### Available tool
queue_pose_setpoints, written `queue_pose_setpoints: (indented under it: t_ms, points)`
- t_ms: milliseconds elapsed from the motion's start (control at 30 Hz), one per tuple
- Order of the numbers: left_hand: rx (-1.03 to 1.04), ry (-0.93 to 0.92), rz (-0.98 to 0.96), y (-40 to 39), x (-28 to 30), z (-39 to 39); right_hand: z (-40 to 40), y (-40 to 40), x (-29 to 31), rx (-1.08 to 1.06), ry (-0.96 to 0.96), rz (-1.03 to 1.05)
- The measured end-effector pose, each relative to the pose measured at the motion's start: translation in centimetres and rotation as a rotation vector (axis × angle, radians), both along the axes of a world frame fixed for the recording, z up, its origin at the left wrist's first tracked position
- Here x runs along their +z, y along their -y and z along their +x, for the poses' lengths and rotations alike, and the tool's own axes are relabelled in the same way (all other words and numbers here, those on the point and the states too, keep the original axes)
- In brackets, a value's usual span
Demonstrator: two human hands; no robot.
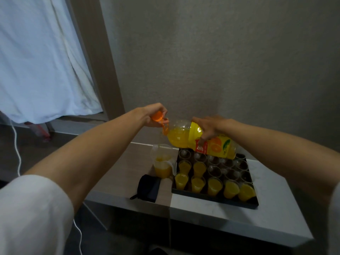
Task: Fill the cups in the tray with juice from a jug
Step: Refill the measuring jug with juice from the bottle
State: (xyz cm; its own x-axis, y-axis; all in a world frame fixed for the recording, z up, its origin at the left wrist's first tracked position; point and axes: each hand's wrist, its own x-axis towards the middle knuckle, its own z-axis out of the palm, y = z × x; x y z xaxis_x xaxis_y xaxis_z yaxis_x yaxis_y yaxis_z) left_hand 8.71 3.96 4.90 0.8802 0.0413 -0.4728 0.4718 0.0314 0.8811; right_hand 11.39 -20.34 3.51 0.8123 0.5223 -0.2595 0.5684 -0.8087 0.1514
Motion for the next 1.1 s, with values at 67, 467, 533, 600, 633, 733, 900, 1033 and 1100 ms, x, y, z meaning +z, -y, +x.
queue_pose_setpoints:
  t_ms: [67,467,533,600,633,733,900,1033,1100]
  points:
    - [-0.003,-0.011,-0.004,0.04,0.01,-0.03,0.02,0.0,-0.05,0.003,-0.003,-0.001]
    - [-0.016,0.008,0.008,0.14,-0.07,-0.16,0.02,0.0,-0.11,0.003,0.0,0.008]
    - [-0.015,0.012,0.009,0.15,-0.03,-0.1,0.11,0.04,-0.13,0.008,0.005,0.004]
    - [-0.009,-0.005,-0.004,0.12,-0.1,0.06,0.26,0.03,-0.21,0.009,0.008,-0.004]
    - [-0.005,-0.011,-0.01,0.12,-0.09,0.08,0.3,0.0,-0.28,0.009,0.007,-0.007]
    - [0.007,-0.018,-0.018,0.16,-0.11,0.14,0.36,0.07,-0.47,0.002,-0.002,0.0]
    - [0.018,-0.015,0.002,0.27,-0.26,0.21,0.47,0.13,-0.43,-0.014,-0.019,0.013]
    - [0.032,-0.016,-0.006,0.31,-0.72,0.7,0.44,0.16,-0.28,-0.011,-0.008,-0.012]
    - [0.034,-0.01,-0.002,0.52,-0.69,0.67,0.33,0.16,-0.27,-0.008,-0.007,-0.028]
